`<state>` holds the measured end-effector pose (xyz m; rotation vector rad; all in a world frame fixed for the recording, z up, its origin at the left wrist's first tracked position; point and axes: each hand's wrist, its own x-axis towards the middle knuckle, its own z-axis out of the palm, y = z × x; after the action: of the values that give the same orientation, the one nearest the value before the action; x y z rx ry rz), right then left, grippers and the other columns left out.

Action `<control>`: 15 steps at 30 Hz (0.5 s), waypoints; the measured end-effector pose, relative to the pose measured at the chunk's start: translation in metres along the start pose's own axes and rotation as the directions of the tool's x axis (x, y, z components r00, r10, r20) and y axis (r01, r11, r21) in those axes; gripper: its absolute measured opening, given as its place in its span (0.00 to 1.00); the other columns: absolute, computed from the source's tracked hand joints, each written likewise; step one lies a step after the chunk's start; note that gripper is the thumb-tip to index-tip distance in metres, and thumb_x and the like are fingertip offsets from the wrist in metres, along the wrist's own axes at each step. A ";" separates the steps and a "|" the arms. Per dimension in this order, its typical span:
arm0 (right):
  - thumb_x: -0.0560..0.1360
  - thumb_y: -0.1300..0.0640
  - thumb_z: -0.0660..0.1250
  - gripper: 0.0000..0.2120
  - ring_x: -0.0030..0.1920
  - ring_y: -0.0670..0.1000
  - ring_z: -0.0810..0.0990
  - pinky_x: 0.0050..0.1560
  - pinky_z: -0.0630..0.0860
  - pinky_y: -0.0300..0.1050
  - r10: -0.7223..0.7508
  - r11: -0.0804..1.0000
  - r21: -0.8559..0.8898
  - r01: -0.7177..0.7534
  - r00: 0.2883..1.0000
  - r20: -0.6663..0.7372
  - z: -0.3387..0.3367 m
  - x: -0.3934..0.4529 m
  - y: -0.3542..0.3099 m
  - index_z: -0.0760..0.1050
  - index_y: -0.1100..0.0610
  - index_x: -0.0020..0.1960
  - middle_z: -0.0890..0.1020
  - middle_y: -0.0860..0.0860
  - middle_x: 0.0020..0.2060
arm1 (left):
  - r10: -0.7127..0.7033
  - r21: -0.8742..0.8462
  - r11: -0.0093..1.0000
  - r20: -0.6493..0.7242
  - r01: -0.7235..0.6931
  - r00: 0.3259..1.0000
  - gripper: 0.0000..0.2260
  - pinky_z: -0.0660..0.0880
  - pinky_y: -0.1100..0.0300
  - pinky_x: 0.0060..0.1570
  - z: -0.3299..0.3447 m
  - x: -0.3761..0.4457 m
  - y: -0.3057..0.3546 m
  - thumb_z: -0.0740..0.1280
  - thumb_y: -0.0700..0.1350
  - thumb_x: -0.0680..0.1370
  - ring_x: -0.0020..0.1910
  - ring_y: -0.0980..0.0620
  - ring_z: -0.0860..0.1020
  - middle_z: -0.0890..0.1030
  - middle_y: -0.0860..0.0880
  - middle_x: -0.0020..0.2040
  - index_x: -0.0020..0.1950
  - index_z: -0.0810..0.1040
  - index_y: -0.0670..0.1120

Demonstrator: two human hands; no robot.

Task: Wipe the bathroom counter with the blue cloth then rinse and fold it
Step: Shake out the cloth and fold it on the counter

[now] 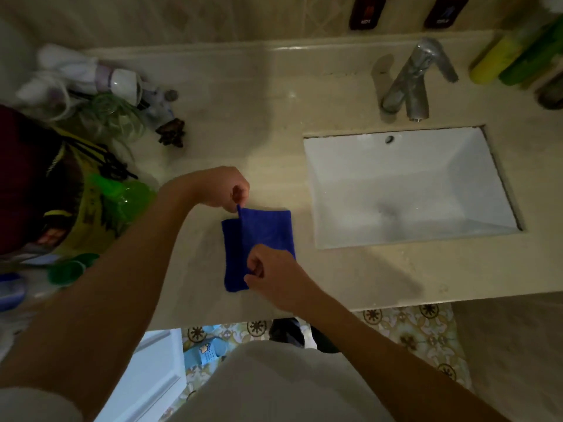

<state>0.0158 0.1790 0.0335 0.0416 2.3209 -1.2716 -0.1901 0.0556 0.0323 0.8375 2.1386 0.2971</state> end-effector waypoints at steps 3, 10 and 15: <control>0.76 0.65 0.62 0.07 0.38 0.54 0.69 0.35 0.62 0.47 -0.080 0.981 -0.170 0.093 0.993 0.081 0.039 0.029 -0.005 0.64 0.59 0.44 0.71 0.55 0.38 | -0.089 0.022 0.996 0.000 0.089 0.996 0.09 0.76 0.53 0.44 0.014 -0.015 -0.026 0.72 0.32 0.68 0.41 0.47 0.79 0.82 0.47 0.40 0.38 0.80 0.47; 0.80 0.58 0.62 0.07 0.40 0.57 0.76 0.38 0.69 0.49 -0.160 0.919 -0.331 0.212 0.971 0.178 0.070 0.039 0.002 0.74 0.62 0.50 0.76 0.58 0.46 | -0.236 -0.111 0.969 -0.186 0.219 0.954 0.11 0.70 0.62 0.41 0.050 -0.024 -0.041 0.63 0.28 0.73 0.44 0.48 0.76 0.79 0.47 0.44 0.46 0.81 0.40; 0.74 0.65 0.66 0.13 0.48 0.59 0.81 0.44 0.80 0.53 -0.257 0.893 -0.429 0.138 0.938 -0.233 0.033 0.024 0.038 0.78 0.62 0.58 0.81 0.58 0.52 | -0.441 -0.350 0.895 -0.601 0.277 0.666 0.16 0.75 0.53 0.49 0.096 -0.040 -0.007 0.60 0.29 0.74 0.51 0.46 0.75 0.75 0.43 0.55 0.58 0.77 0.42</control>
<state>0.0172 0.1691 -0.0212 -0.1708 2.8642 -0.8878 -0.1023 0.0177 -0.0096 0.1289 2.8052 0.7067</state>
